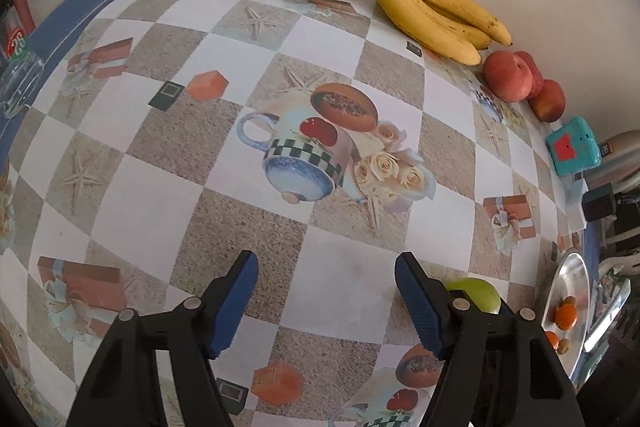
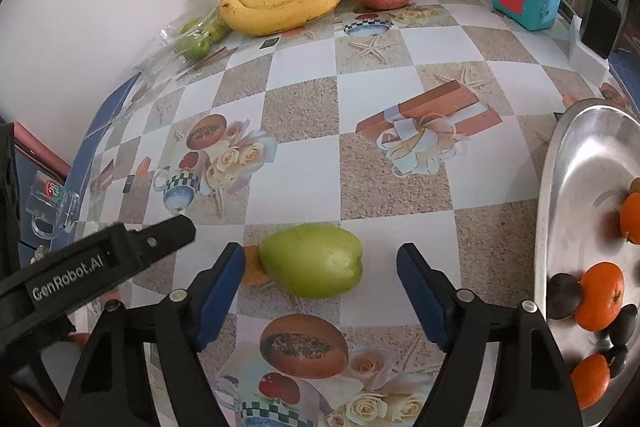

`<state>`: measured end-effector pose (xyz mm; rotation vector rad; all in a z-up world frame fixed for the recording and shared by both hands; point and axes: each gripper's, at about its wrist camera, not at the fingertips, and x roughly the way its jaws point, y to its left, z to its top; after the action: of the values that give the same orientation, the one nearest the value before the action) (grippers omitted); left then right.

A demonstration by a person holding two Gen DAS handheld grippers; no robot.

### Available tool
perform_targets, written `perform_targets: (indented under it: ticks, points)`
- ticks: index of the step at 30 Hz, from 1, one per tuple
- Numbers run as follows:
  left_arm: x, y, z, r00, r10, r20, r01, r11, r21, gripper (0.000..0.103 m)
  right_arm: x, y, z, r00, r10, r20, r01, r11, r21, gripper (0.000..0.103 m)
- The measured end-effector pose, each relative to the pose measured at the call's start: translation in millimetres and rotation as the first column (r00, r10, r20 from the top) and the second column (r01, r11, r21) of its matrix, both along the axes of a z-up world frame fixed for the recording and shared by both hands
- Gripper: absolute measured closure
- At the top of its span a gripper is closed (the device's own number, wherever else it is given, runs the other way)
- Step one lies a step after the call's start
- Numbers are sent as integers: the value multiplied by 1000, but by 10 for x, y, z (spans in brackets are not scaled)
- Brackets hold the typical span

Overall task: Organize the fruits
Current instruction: 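Close the right tool on the green pear while the left tool grasps a small brown kiwi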

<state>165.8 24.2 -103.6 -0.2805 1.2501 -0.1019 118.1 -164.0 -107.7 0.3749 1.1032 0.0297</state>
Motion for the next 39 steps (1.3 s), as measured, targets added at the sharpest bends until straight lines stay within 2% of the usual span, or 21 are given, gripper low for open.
perform_targets:
  ticks: [7,13,26,34,39]
  points:
    - [-3,-16,16,1000,6,7,-6,1000,0,28,3,-11,-25,1000,-13,-2,13,1000,26,37]
    - [-10,21,11,1000,22,-1,-22,1000,-4,28,-6,-10,-6,1000,-14,8,13,999,42,51]
    - [-35,3,26,999,33,-1,-33,999,-17,29,-38,-45,-5,1000,-15,1,15,998,58,52]
    - [-40,-171,43,1000,-12,3,12,999,-39,29,-88,-201,12,998,-54,-12,55,997,57,52]
    - [-33,-296,19,999,-44,-3,44,998,-51,40,-106,-269,15,998,-60,-19,61,996,61,52]
